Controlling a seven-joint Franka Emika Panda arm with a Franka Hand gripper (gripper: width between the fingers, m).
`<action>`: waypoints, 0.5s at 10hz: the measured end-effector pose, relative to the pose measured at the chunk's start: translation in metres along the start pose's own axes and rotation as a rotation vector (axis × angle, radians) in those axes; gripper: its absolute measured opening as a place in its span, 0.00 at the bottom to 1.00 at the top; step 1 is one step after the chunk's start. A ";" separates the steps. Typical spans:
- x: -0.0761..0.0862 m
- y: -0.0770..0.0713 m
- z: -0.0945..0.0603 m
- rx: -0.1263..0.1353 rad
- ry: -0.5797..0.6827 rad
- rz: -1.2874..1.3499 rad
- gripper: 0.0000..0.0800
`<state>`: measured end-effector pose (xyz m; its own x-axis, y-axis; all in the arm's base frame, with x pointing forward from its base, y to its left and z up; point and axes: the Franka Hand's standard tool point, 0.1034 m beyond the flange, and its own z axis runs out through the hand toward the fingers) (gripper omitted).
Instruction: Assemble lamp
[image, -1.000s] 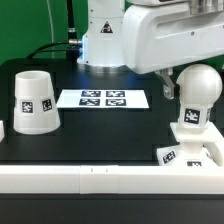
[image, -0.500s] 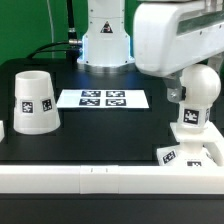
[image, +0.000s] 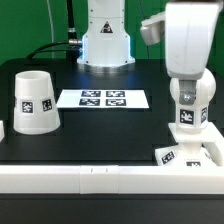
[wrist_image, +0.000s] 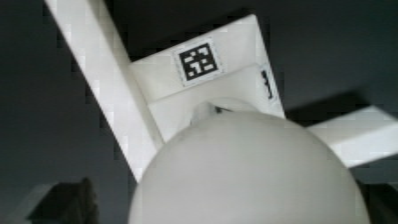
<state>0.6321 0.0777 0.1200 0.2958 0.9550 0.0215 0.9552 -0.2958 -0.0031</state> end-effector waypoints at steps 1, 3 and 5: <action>-0.001 0.000 0.000 -0.002 -0.005 -0.059 0.87; 0.001 0.000 0.001 -0.005 -0.020 -0.195 0.87; 0.004 0.002 0.002 -0.033 -0.030 -0.332 0.87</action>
Offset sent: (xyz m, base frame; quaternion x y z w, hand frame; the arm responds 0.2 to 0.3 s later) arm 0.0061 0.0151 0.0020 -0.0103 -0.0023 -0.2253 0.9742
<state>0.6347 0.0807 0.1180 -0.0306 0.9994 -0.0140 0.9990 0.0311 0.0314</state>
